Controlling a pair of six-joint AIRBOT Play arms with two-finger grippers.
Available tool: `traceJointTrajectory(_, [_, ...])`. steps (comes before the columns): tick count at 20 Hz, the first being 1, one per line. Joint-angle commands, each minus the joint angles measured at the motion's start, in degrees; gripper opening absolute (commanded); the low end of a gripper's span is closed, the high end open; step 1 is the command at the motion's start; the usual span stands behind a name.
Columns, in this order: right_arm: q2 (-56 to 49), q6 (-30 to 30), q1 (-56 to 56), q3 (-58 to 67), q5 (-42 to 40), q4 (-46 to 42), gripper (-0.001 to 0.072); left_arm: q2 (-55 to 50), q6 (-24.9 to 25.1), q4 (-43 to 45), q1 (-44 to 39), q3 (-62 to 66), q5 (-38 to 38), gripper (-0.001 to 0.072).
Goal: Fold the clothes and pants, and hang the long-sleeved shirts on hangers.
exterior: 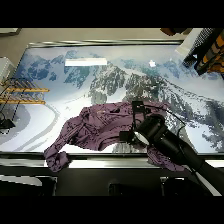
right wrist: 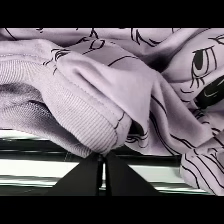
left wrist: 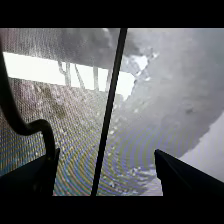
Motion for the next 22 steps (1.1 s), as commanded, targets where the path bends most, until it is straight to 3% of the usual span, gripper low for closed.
traceJointTrajectory(1, [-0.04,0.02,0.07,0.04,-0.17,-0.50,0.0037,-0.46,0.42,1.01,-0.22,0.04,0.02,0.0527])
traceJointTrajectory(3, [-0.04,0.07,0.07,0.04,0.17,-1.55,0.0037,-0.50,0.42,0.98,-0.37,0.04,0.02,0.0249])
traceJointTrajectory(7, [-0.04,3.28,0.07,0.04,0.13,-3.98,0.0037,-1.16,0.37,0.98,-0.48,0.04,-0.02,0.0237])
traceJointTrajectory(8, [-0.04,3.28,0.07,0.04,0.07,-3.96,0.0037,-1.22,0.15,0.92,-0.57,0.04,0.00,0.0204])
traceJointTrajectory(9, [-0.04,3.26,0.07,0.04,0.13,-3.96,0.0037,-1.20,0.20,0.87,-0.59,0.04,0.00,0.0032])
traceJointTrajectory(22, [-0.07,4.63,-0.11,0.04,0.22,-7.87,0.0036,5.64,-1.55,-10.91,-1.68,3.52,0.59,0.0023])
